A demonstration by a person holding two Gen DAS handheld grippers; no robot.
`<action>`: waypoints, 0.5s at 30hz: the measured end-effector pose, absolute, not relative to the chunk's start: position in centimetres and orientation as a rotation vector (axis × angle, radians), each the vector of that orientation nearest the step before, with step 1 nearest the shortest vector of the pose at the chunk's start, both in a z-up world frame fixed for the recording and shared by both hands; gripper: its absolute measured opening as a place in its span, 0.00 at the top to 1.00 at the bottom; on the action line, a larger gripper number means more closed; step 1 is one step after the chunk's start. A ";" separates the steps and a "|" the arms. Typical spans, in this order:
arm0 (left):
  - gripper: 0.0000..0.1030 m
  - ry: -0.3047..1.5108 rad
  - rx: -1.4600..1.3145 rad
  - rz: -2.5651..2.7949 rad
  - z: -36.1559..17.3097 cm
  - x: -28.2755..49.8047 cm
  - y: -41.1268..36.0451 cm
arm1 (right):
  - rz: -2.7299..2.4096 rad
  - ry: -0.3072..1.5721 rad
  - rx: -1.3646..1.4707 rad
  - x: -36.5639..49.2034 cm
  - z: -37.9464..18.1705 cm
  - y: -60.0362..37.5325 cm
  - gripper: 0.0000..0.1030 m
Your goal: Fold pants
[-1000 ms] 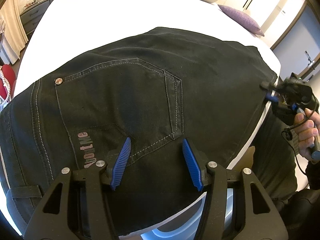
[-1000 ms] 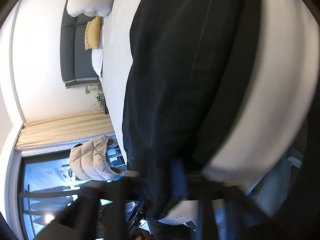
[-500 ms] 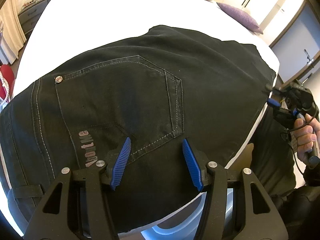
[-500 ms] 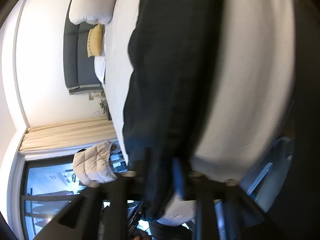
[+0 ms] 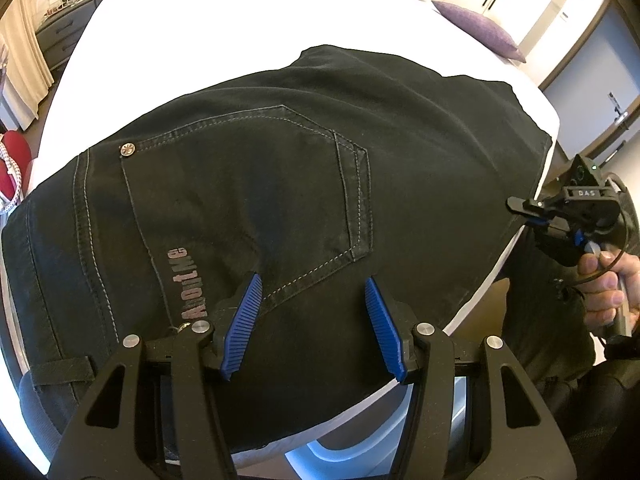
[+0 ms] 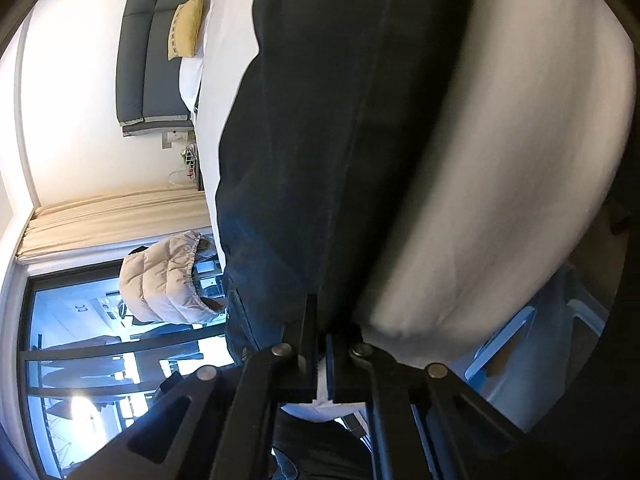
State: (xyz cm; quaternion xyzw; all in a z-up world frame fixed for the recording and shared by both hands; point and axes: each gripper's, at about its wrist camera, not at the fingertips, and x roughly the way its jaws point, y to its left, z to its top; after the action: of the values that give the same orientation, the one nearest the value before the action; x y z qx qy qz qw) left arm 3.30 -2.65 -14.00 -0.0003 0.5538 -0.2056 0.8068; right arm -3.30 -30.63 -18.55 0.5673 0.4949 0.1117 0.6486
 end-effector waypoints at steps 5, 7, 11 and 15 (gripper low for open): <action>0.49 1.174 0.009 -0.431 -12.4 3.6 -2.8 | 0.275 1.123 1.314 -2.5 -18.2 -31.4 0.85; 0.49 1.143 -0.025 -0.446 -10.9 4.1 -2.9 | 0.277 1.066 1.362 -2.4 -17.8 -32.7 0.68; 0.49 1.063 -0.080 -0.537 -7.7 7.3 -4.7 | 0.244 0.991 1.361 -1.8 -16.9 -35.0 0.72; 0.49 1.039 -0.079 -0.657 -7.4 13.3 -8.6 | 0.183 1.026 1.312 -1.6 -17.7 -36.5 0.97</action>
State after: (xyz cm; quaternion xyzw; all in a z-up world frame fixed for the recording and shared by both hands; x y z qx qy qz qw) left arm 13.32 -8.58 -7.38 -0.0370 0.4871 -0.3082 0.8163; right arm -1.64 -36.45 -17.72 0.5820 0.4549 0.0812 0.6692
